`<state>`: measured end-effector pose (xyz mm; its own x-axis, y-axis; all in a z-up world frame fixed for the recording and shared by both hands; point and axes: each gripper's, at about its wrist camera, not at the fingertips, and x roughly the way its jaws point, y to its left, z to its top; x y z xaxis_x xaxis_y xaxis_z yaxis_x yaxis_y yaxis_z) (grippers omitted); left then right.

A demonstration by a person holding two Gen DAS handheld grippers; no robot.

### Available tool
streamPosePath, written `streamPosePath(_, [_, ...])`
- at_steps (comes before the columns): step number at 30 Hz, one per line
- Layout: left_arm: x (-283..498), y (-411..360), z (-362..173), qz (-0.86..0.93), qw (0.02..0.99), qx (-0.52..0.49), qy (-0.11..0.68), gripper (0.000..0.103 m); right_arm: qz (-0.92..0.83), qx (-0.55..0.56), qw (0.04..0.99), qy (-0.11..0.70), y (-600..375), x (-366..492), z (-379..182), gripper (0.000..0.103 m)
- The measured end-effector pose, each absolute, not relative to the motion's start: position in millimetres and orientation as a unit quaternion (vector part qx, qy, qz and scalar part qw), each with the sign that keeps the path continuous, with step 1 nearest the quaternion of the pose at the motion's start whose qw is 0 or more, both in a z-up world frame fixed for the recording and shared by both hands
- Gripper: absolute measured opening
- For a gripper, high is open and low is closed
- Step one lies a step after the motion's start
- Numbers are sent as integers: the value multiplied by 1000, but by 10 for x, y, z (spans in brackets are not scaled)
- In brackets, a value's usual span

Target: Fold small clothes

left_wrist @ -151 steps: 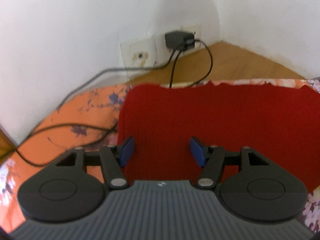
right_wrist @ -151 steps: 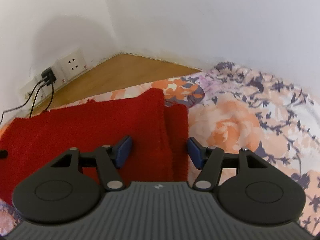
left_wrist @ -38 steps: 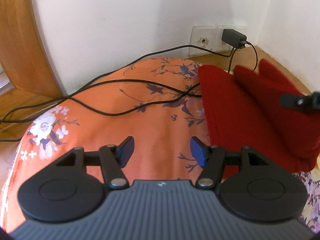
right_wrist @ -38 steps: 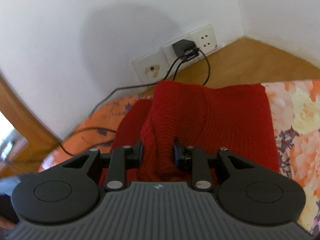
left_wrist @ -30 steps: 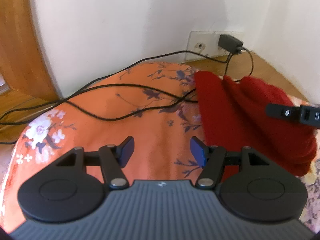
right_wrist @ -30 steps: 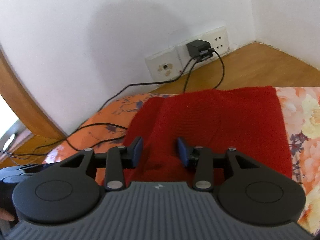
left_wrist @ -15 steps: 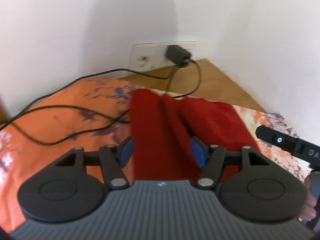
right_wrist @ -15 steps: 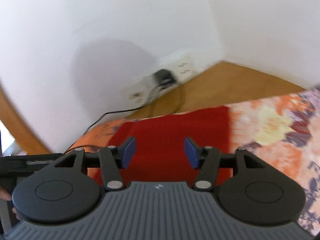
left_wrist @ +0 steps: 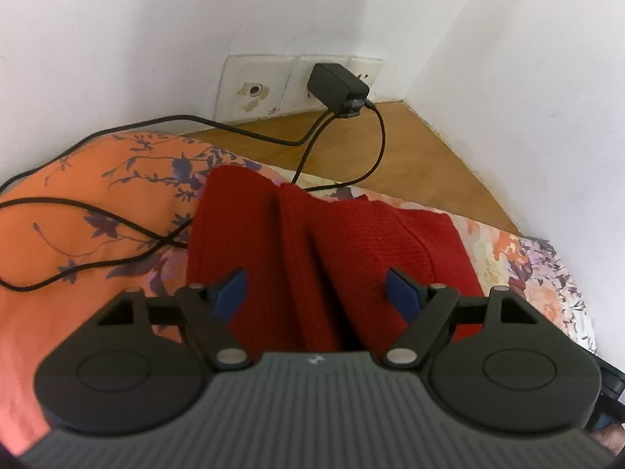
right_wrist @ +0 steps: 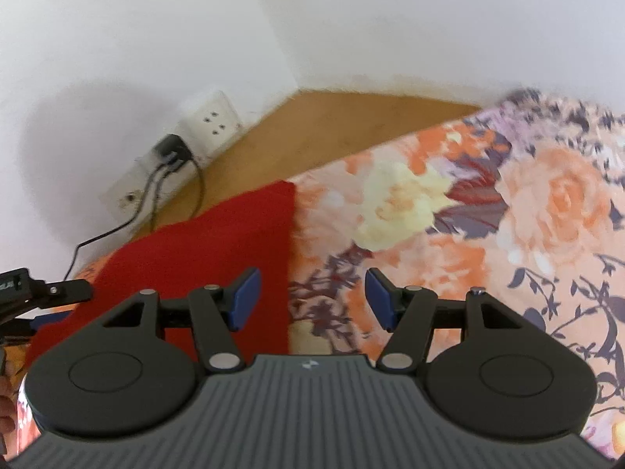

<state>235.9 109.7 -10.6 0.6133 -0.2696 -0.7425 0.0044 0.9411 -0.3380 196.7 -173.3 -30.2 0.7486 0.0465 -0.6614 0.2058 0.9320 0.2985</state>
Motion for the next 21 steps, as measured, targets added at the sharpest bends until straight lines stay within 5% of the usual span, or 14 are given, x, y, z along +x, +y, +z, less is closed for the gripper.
streamPosePath(14, [2456,794,-388,-141,850,-203,466,75,-36,207,901,379,-1789,2213,-632,67])
streamPosePath(17, [2431,736,-361,-155,860,-187,449,38,-34,210,901,377,-1781,2213,-660,67])
streamPosePath(21, [2368,814,-198,-168,871,-183,424,28,-1,241,897,370,-1785,2192,-611,65])
